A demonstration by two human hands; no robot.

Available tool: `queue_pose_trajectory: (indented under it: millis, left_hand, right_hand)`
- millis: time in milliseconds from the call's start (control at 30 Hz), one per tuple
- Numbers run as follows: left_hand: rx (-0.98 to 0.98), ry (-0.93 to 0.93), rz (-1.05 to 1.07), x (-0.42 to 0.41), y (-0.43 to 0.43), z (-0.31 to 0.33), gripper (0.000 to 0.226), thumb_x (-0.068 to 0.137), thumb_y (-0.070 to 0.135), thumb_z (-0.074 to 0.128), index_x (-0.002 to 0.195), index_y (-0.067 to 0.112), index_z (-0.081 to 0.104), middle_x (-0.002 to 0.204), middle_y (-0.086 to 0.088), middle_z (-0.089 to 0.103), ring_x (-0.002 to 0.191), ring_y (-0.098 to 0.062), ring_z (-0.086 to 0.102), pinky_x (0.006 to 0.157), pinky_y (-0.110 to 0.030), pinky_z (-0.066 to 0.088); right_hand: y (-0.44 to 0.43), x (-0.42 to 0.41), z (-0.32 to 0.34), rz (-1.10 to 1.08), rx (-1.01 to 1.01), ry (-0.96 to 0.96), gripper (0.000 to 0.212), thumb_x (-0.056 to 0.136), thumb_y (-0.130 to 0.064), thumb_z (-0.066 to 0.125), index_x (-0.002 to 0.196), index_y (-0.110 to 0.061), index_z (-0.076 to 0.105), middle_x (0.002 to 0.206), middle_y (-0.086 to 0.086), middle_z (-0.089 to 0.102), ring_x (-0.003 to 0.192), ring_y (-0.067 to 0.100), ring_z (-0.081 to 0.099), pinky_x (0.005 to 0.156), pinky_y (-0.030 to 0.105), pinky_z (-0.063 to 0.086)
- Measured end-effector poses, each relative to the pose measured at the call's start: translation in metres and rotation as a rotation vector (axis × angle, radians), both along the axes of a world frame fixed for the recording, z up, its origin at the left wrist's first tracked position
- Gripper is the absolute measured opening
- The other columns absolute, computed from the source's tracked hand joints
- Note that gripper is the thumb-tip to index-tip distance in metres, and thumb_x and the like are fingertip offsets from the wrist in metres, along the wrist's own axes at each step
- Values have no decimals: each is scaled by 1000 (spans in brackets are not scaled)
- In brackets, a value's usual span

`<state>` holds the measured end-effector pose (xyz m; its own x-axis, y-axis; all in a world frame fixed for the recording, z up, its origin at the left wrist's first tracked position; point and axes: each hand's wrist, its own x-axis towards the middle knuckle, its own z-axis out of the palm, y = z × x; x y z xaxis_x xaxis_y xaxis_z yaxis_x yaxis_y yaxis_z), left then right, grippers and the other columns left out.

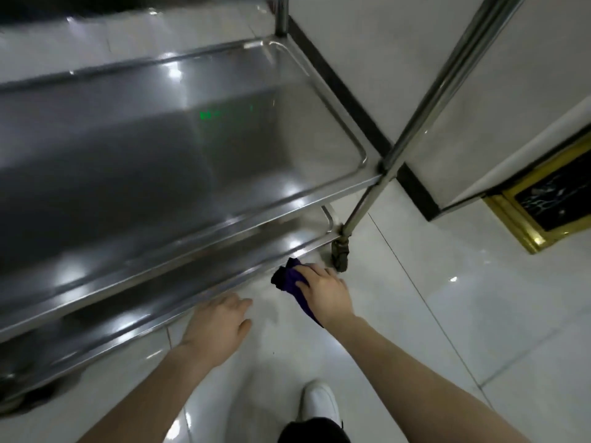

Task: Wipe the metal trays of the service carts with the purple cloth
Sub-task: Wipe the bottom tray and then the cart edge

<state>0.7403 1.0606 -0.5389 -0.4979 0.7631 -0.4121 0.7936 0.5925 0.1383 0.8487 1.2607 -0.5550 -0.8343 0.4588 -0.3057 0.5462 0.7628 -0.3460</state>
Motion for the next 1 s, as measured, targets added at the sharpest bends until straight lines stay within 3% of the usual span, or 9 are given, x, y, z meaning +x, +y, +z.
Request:
queue_pose_trajectory:
  millis: [233,400,467,633,767,1000]
  left_hand:
    - [150,-57,-36,34,35,251,39,98,33,41,135,23,49,128,0,56,116,-22,53,92,-33,42]
    - [413,29,-159,51,99,423,21,80,23,73,100,19,69,86,1,68,77,-21,67,64,-25,50]
    - [501,41,-188,55,129,473,17,79,23,74,95,19,69,82,3,67,72,-19,66,62,-24,50]
    - [641,138,-170,39,209,546,19,91,26,59,108,20,65,99,1,67,86,-21,64,70,-30,52]
    - [686,189,-103,3,272,577,28,98,34,44,120,23,58,110,4,63,97,-14,59,74,-25,45]
    - [657,342,-26,-63,358,619,29,96,29,49,120,18,61,110,-1,65,102,-21,61,76,-29,45]
  right_hand:
    - [29,67,242,-105,39,-32,38,102,-38,39,139,-36,45,141,-16,46,119,19,47,92,35,42]
    - [87,89,398,-131,102,22,37,102,-41,38,138,-39,45,141,-18,45,116,18,49,91,35,44]
    - [113,93,448,-141,128,71,37,101,-41,38,138,-39,45,141,-18,46,117,17,49,92,35,44]
    - [180,98,540,-103,174,212,38,101,-39,40,138,-35,47,141,-15,48,117,18,49,95,39,44]
    - [246,83,588,-45,240,277,37,100,-40,42,136,-35,50,140,-14,50,118,20,49,92,41,45]
    - [339,4,643,97,278,315,37,101,-40,41,136,-34,49,141,-13,49,119,21,48,91,38,45]
